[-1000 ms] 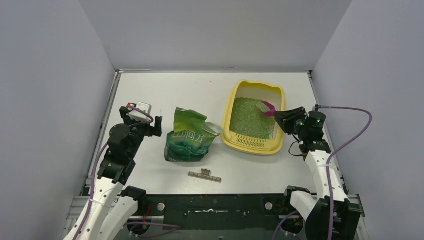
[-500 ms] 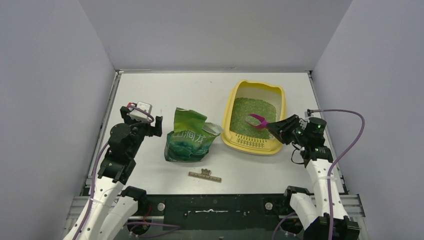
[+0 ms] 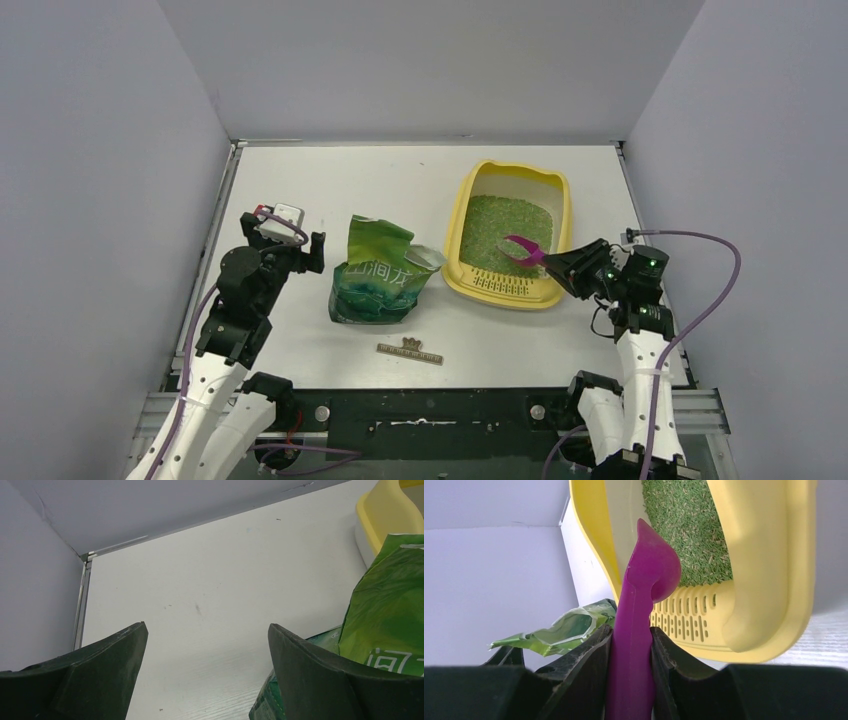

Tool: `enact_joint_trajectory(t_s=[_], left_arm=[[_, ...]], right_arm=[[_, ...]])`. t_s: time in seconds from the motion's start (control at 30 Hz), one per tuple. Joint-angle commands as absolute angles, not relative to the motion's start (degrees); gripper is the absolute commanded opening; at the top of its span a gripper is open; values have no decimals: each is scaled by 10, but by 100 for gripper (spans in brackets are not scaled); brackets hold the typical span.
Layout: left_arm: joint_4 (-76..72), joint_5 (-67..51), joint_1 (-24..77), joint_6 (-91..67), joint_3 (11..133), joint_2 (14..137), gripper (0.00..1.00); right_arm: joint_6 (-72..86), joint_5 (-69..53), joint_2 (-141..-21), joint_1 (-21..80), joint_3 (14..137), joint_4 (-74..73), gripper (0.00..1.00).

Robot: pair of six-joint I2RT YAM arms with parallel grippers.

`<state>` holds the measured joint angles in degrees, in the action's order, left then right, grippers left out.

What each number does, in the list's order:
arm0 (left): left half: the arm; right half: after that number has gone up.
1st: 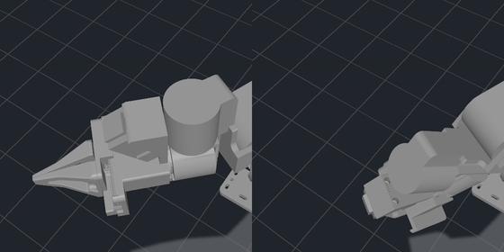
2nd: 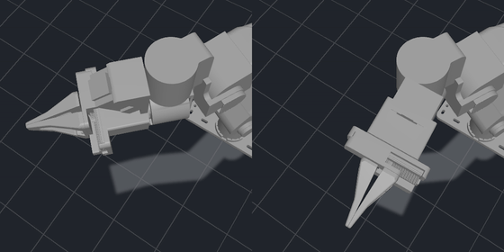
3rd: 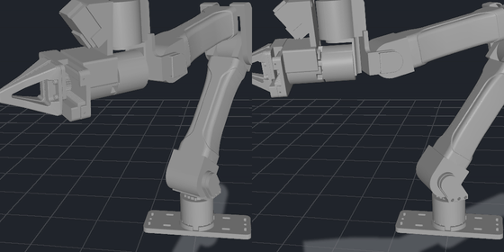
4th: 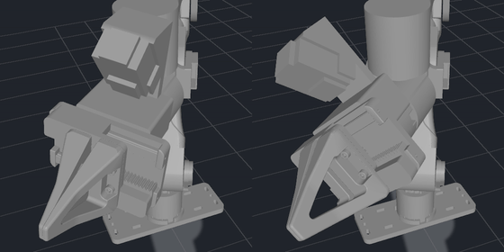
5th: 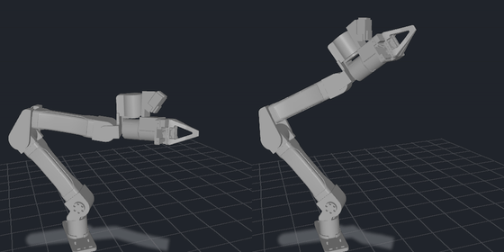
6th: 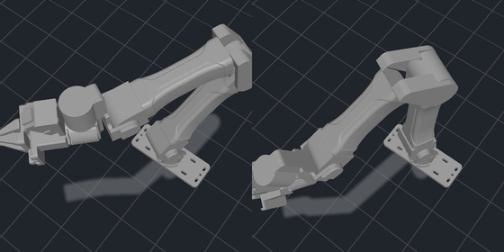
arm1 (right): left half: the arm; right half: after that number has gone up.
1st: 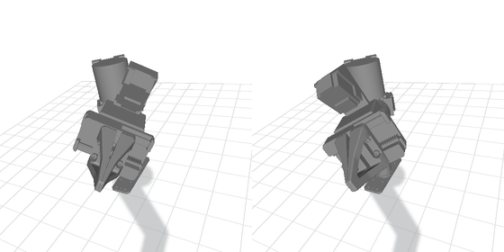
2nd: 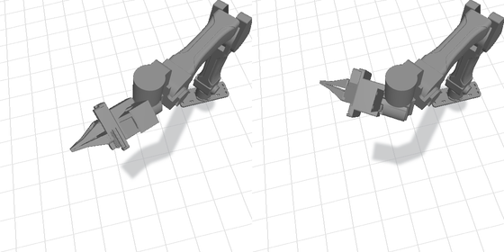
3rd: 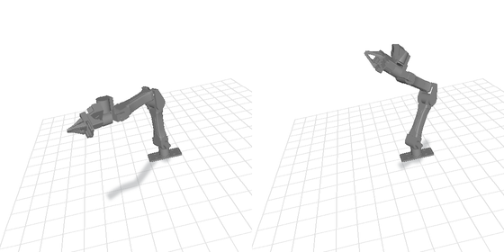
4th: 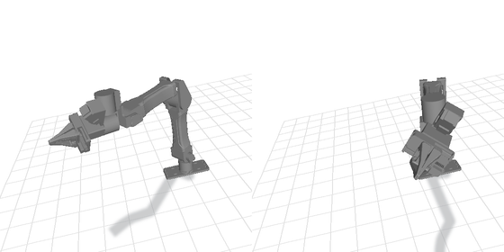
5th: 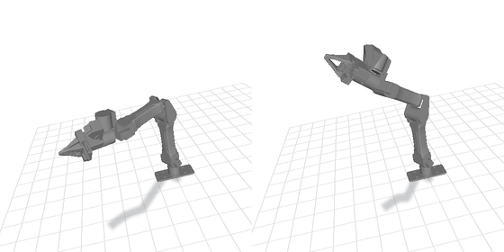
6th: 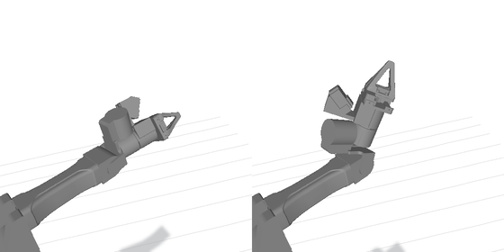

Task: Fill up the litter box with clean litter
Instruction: Pour the cat litter into the litter box.

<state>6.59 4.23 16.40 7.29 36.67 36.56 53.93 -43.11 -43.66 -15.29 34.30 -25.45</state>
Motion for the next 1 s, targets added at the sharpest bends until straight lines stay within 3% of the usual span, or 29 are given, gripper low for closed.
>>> enact_joint_trajectory(t_s=[0.0,0.43,0.97], left_arm=[[39,40,161,76,386,367,89],[26,50,161,72,382,367,89],[27,48,161,74,382,362,89]], right_arm=[[514,-456,-419,-172,373,-287,0],[470,-361,-422,-175,459,-348,0],[564,-368,-567,-156,493,-113,0]])
